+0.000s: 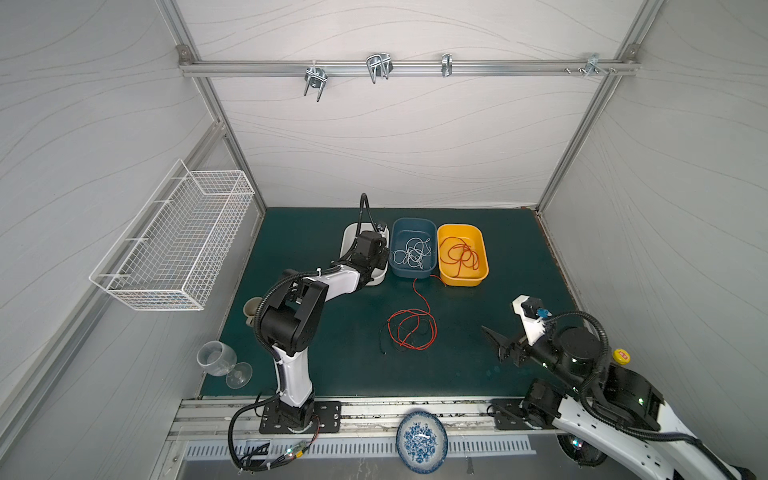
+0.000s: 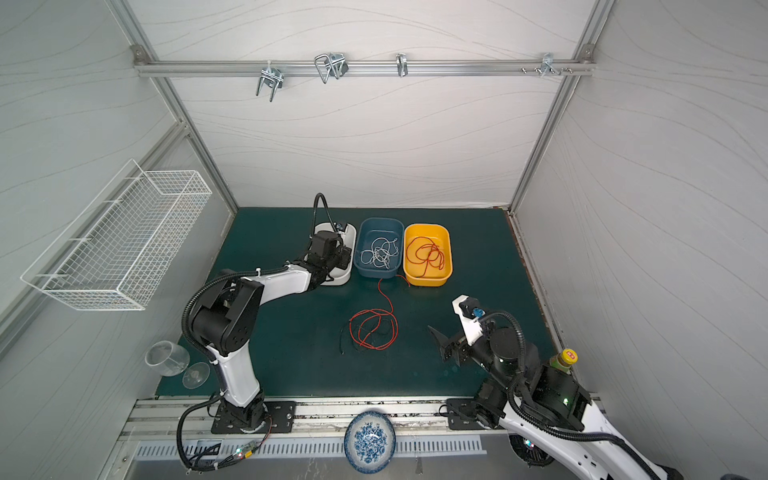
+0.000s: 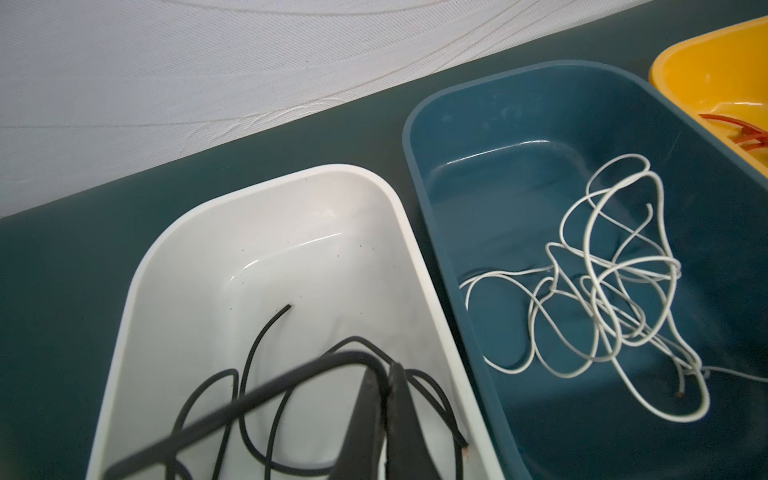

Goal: Untangle the cables
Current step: 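Lower the left gripper into the white bin and open it to drop the black wire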

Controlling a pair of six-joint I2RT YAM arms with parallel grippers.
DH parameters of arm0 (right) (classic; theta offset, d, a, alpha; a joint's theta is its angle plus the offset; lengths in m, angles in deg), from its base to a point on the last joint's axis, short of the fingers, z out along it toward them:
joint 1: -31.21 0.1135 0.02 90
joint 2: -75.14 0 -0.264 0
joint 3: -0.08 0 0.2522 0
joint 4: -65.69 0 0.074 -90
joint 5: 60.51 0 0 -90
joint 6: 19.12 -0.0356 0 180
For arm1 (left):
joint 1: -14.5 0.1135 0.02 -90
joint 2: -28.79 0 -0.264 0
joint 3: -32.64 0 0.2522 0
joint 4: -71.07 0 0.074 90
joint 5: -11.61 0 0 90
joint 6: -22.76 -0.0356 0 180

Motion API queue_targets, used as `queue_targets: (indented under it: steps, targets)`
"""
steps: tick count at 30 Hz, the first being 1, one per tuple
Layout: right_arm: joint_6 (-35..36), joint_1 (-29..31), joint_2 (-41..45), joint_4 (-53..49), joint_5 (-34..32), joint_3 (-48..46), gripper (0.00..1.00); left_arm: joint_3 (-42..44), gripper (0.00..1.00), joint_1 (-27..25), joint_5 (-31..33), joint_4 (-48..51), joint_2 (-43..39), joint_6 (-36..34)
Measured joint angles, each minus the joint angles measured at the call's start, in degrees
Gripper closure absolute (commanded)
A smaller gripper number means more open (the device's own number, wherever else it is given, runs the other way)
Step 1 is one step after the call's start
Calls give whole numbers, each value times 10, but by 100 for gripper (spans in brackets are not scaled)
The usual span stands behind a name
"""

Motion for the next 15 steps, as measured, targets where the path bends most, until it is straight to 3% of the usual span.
queue_targets:
  steps: [15]
  targets:
    - [7,0,0,4,3,-2,1,-28,100,9,0,-1,30,0]
